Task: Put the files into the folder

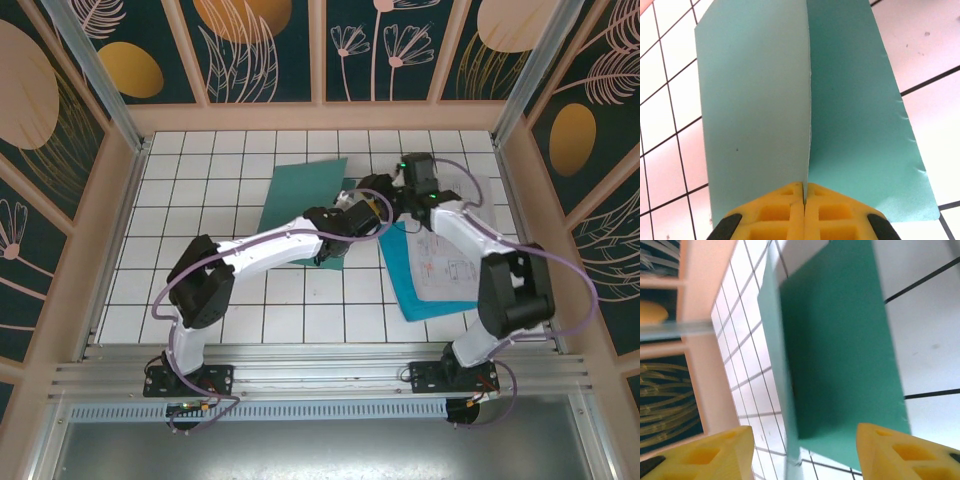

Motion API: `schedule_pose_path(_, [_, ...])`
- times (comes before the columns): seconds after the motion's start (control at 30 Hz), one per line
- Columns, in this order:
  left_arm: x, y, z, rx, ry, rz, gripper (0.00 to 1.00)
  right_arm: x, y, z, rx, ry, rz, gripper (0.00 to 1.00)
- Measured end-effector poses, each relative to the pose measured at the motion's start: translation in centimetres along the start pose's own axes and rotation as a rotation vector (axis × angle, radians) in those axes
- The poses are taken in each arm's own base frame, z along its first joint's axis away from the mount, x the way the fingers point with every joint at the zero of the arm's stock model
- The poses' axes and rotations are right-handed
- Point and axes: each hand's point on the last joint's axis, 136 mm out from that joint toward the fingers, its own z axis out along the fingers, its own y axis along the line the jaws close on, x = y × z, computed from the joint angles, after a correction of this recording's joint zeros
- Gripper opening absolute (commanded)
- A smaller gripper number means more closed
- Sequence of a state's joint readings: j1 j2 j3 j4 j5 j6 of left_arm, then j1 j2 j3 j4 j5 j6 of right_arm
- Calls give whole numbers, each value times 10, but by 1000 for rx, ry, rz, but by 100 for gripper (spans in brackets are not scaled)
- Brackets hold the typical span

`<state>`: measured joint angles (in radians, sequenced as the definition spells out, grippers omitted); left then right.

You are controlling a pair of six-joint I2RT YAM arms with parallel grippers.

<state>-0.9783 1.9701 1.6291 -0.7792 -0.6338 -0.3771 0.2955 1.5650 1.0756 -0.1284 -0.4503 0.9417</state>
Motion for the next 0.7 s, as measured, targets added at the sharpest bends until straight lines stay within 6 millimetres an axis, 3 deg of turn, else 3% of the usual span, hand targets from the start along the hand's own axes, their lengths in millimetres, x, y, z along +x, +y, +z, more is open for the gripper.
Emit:
schedule_pose_path(0.1, [-6,7,-12,8,-19,-37,0,-1,-15,1,19,-16,9,30])
schedule_pose_path(0.2, [-9,13,-21,14,-31,-62,0,20,-33,29,69,55,16,17])
schedule_pose_path(0.37, [-10,21,-31,16,-39,-91,0,59,-47,84,158,189,-9,8])
schedule_pose_path(0.47, [-10,29,-37,15,-43,-120,0,70,-49,106,190,225,-38,4])
schedule_pose_path(0.63, [-14,53,-48,14,-60,-211,0,74,-65,124,269,243,-51,0])
schedule_pose_path(0.7, [-12,72,-52,10,-64,-270,0,77,-78,124,312,253,-44,0])
